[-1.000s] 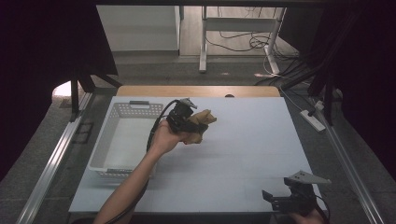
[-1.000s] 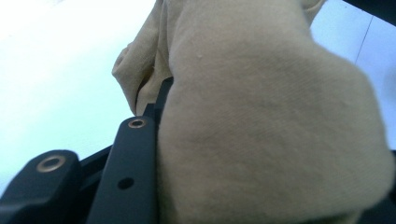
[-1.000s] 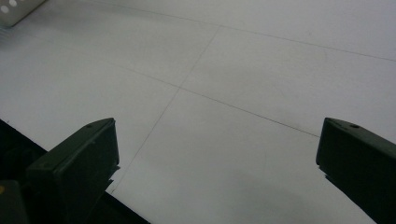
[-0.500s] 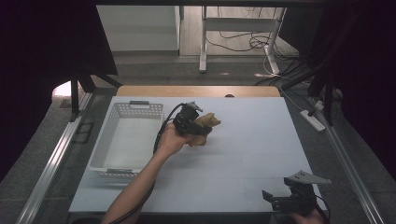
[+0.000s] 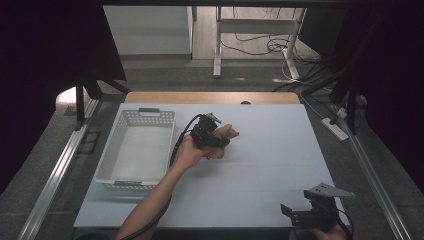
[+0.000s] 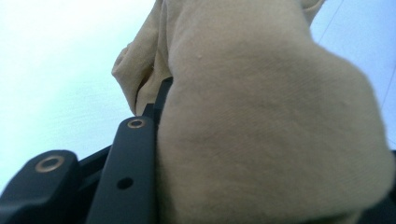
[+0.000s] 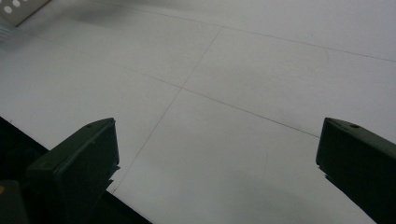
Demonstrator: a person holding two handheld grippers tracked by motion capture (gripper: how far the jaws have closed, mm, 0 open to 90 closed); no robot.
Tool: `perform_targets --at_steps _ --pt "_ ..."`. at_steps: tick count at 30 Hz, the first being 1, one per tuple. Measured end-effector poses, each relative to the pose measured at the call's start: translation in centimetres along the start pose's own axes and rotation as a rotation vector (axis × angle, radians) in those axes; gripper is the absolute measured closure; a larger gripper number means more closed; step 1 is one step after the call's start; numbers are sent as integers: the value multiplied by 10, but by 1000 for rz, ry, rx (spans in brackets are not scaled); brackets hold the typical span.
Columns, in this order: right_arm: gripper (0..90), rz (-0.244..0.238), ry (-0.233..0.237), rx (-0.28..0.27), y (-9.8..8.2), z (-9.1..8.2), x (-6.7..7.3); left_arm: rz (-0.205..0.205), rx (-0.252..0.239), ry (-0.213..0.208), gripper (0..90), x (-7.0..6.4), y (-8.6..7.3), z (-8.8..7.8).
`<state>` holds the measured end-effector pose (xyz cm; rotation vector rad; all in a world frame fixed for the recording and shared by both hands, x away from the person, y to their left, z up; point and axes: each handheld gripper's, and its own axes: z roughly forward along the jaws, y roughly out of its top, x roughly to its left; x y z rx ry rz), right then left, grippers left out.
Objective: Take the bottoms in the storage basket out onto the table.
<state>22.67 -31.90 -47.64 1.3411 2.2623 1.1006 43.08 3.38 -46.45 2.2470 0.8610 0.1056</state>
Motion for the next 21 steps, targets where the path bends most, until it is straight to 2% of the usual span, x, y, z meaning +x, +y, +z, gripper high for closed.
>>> perform_targets --at_steps 8,12,21 --pt "0 0 2 0 0 0 0 -35 31 10 598 6 -6 14" --pt "0 1 3 0 0 0 -1 -39 52 24 593 7 -9 21" --pt "0 2 4 -1 0 0 -1 -60 71 31 565 8 -11 27"
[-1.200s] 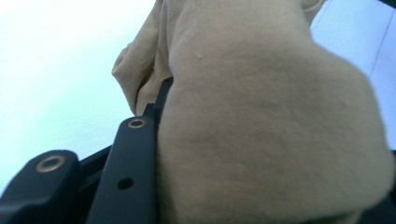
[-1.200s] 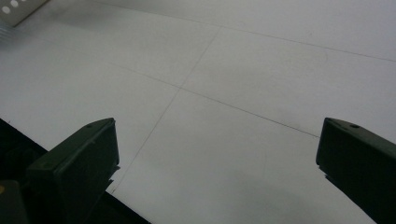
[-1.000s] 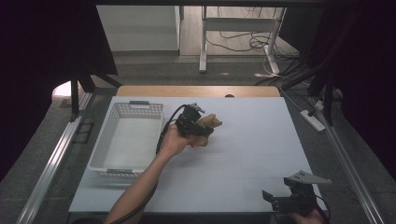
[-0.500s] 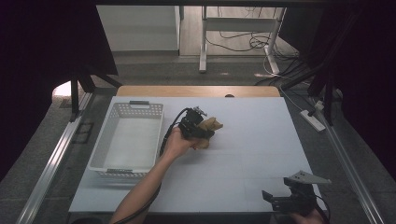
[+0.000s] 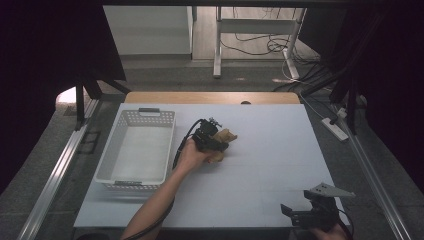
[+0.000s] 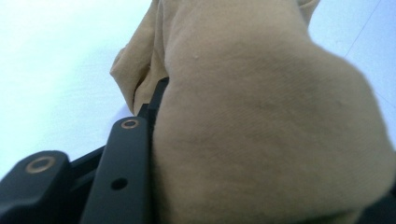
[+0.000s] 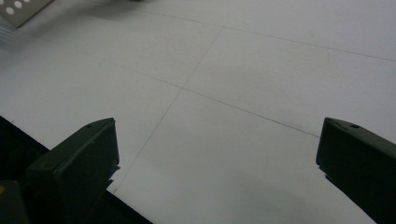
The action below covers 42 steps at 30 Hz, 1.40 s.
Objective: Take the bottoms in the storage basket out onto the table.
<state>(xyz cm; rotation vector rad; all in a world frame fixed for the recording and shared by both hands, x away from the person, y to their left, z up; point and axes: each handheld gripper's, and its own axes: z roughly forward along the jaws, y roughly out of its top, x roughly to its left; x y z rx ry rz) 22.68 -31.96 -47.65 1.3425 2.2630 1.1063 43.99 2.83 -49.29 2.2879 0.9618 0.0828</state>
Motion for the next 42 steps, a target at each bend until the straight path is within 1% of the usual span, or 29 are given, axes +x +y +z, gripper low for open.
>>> perform_targets --at_steps 4,7,9,13,20,24,27,32,35,39,42 --pt "0 0 1 0 0 0 0 -20 -1 -6 552 2 -2 4" --pt "0 -1 0 1 0 0 0 -27 9 -12 532 2 -2 6" --pt "0 -2 1 1 0 0 0 -22 17 -13 505 2 -2 7" --pt "0 -2 0 1 0 0 0 -39 12 -18 443 3 -3 12" --pt "0 -3 1 1 0 0 0 -35 16 -4 361 1 -3 16" --pt "0 -3 1 1 0 0 0 -35 24 1 290 2 -3 19" --pt "0 -1 3 0 0 0 0 -45 22 -16 242 3 -3 19" --pt "0 -2 5 1 0 0 0 -77 6 -73 149 7 -4 19" --pt "0 -1 3 0 0 0 0 -87 3 -90 96 9 -5 19" --pt "0 0 4 0 0 0 0 -86 4 -101 61 10 -4 18" --pt "0 0 5 1 0 0 0 -79 10 -94 24 9 -4 19"
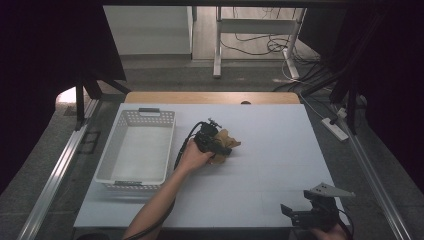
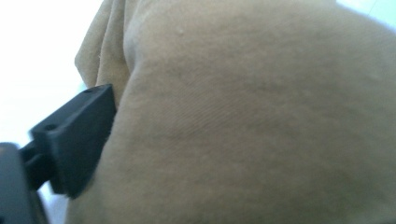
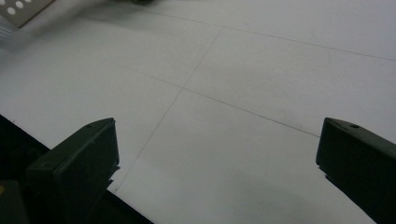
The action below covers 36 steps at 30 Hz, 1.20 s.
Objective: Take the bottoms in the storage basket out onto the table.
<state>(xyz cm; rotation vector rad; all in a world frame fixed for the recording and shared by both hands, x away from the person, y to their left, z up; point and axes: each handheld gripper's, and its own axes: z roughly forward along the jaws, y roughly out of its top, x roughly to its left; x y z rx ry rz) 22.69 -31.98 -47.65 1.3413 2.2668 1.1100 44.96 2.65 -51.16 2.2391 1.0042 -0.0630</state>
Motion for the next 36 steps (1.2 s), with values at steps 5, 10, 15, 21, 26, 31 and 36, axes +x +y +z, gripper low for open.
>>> perform_targets --at_steps 5,10,15,21,26,31,36 --pt "0 0 -1 0 0 0 0 4 -14 13 0 0 -1 -3" --pt "0 -1 -1 3 0 0 0 -12 -25 11 0 0 -1 -6" --pt "0 -1 -1 4 0 0 0 10 -30 9 0 -4 0 -10" --pt "0 -1 -2 5 0 0 0 39 -36 16 0 -8 1 -15" --pt "0 -1 -2 5 0 0 0 53 -36 23 0 -9 1 -18" --pt "0 -1 -2 5 0 1 0 58 -46 16 0 -12 2 -22" --pt "0 0 -2 7 0 1 0 66 -55 14 0 -13 2 -27"
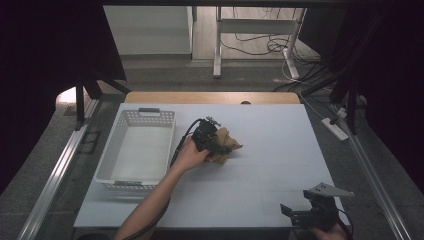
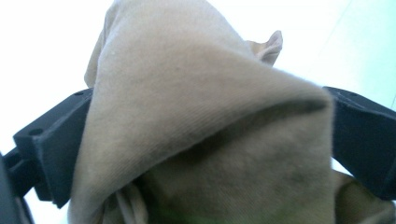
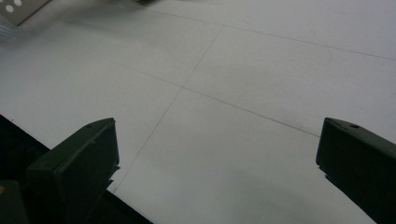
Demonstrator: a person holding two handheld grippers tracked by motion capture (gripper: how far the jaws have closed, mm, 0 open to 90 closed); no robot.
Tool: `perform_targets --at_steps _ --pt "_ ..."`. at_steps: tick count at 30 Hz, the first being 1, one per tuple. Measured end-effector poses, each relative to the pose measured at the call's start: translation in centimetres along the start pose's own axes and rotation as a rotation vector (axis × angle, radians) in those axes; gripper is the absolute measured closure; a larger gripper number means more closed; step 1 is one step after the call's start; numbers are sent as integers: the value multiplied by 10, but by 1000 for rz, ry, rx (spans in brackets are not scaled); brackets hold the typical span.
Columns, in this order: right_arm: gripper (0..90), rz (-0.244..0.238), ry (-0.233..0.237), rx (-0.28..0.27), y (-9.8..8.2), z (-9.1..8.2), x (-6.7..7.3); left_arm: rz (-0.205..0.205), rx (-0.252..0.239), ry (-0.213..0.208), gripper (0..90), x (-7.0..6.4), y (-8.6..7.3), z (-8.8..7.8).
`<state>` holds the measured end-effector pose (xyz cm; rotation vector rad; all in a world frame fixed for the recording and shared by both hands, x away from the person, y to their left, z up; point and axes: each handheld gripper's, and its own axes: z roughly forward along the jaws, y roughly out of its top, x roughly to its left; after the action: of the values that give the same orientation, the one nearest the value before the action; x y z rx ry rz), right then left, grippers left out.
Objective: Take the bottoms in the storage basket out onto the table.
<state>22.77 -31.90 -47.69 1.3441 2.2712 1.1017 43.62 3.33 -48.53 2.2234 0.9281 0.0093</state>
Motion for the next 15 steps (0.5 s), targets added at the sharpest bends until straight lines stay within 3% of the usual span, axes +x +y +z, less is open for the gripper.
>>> perform_targets --at_steps 15 --pt "0 1 0 2 0 0 0 35 -4 -31 4 -5 5 -9"
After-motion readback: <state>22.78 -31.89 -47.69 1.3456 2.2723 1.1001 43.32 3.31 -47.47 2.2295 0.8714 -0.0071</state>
